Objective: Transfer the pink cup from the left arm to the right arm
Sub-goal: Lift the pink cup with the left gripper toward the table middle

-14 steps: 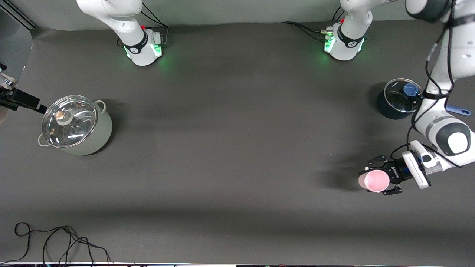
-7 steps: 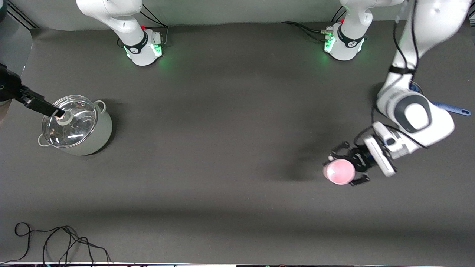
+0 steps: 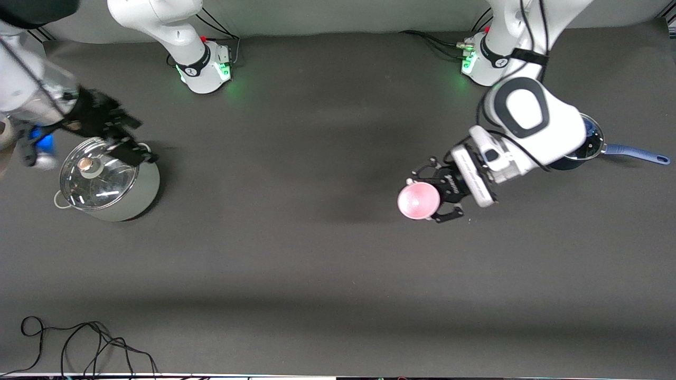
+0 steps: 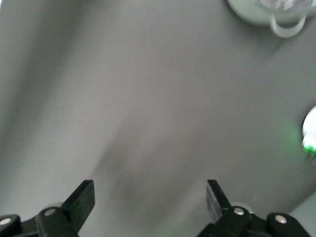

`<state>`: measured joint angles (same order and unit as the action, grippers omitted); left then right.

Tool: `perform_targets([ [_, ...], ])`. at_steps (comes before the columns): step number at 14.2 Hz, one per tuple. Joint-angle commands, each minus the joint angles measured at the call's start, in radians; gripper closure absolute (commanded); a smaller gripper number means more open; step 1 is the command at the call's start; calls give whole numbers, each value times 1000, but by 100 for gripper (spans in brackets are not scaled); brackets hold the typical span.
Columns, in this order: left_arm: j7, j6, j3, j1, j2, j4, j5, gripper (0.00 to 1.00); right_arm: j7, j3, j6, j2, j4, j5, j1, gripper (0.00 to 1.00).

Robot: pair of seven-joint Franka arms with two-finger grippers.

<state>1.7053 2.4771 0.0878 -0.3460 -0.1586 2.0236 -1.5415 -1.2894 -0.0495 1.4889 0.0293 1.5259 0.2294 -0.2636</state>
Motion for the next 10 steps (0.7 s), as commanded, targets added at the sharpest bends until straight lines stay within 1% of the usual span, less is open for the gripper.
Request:
perform_targets([
  [1,-18,107,-19,-114,40,18,-52,71,-181,-10,-13,14,-56,50,-92,0],
  [3,-19,141,-19,-158,44,7,-54,69,-267,-10,-7,37,-105,53,-158,1],
  [6,-21,239,-2,-229,56,4,-60,68,-378,-10,-2,99,-191,64,-255,1],
  [8,-21,279,26,-241,62,4,-65,68,-435,-10,-2,155,-254,58,-316,1],
  [10,-35,319,58,-241,65,3,-68,68,-449,-10,-2,205,-300,44,-385,1],
])
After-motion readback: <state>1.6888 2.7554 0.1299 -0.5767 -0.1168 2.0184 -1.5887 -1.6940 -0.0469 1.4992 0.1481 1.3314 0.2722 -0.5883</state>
